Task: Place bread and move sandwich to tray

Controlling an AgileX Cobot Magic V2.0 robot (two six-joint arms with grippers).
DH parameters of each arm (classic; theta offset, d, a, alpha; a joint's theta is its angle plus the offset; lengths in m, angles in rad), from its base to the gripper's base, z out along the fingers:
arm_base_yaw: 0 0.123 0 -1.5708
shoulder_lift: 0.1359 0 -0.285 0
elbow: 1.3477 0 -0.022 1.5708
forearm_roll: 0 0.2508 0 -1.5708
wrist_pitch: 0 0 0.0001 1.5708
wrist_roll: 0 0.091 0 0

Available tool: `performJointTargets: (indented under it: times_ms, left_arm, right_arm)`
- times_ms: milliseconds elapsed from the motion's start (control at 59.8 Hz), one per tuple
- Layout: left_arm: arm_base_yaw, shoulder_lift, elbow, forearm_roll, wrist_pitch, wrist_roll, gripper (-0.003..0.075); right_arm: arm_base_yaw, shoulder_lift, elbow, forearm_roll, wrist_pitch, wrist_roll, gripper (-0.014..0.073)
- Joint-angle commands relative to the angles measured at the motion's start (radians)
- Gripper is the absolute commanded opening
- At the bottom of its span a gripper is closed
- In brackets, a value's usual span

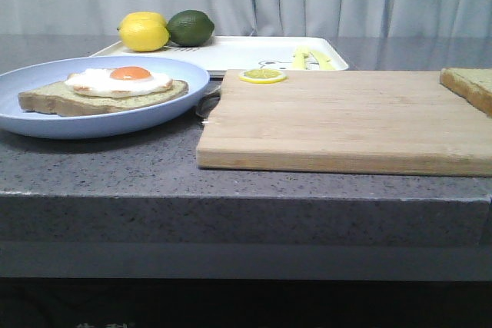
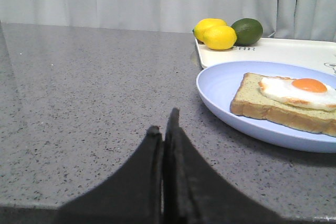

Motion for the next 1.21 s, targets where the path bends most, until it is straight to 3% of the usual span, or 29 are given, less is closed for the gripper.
performJointTargets:
  times_ms: [0, 569, 787, 1088, 1188]
  left_arm:
    - [-0.005, -0.022, 0.010, -0.004, -0.085, -0.007, -0.0019]
    - [-0.005, -0.022, 0.010, -0.004, -0.085, -0.007, -0.0019]
    - [-0.005, -0.022, 0.010, -0.004, -0.086, -0.007, -0.0019]
    - [-0.005, -0.022, 0.010, -0.004, -0.138, -0.007, -0.0019]
    - [-0.005, -0.022, -0.008, -0.047, -0.214, -0.007, -0.0019]
  right_arm:
    - [-0.007, -0.017, -0.004, 0.002, -0.078, -0.004, -0.0052]
    - [-0.007, -0.017, -0.004, 0.002, -0.080, -0.004, -0.0052]
    - [-0.007, -0.017, -0.004, 0.002, -0.144, -0.004, -0.0052]
    - [-0.007, -0.017, -0.004, 0.002, -0.144, -0.004, -0.0052]
    - [-0.007, -0.017, -0.030, 0.012, -0.164, -0.004, -0.0052]
